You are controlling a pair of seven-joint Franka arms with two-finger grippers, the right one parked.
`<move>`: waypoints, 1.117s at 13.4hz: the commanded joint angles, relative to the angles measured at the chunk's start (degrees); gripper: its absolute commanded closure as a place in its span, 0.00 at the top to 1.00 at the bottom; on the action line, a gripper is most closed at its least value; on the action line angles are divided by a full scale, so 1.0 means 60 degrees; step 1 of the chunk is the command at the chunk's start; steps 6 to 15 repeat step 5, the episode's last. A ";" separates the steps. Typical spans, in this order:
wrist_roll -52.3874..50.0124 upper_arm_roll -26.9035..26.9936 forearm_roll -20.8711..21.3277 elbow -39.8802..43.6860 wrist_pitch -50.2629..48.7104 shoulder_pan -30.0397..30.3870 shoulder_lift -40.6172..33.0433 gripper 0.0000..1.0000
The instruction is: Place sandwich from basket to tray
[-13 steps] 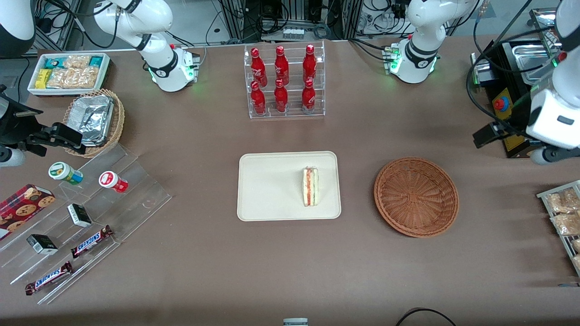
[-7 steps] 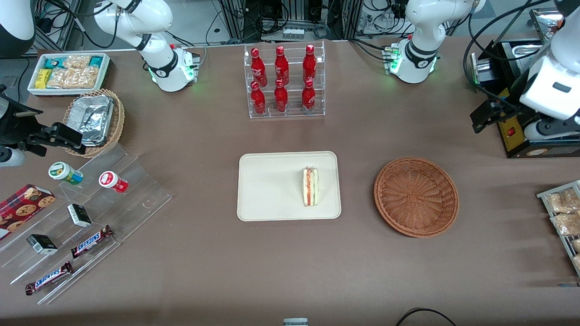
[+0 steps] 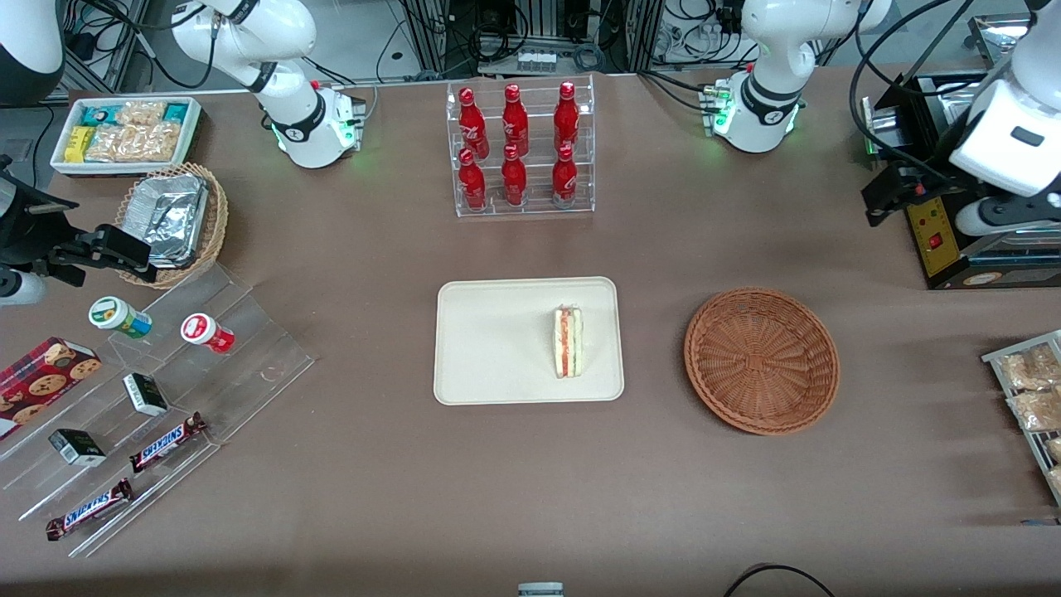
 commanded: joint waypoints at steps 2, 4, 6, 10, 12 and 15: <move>0.0646 0.0408 -0.0311 -0.0597 0.0131 -0.0191 -0.0402 1.00; 0.0985 0.0451 -0.0311 -0.0655 0.0029 -0.0206 -0.0387 1.00; 0.1001 0.0452 -0.0340 -0.0684 0.0029 -0.0235 -0.0358 1.00; 0.1001 0.0452 -0.0340 -0.0684 0.0029 -0.0235 -0.0358 1.00; 0.1001 0.0452 -0.0340 -0.0684 0.0029 -0.0235 -0.0358 1.00; 0.1001 0.0452 -0.0340 -0.0684 0.0029 -0.0235 -0.0358 1.00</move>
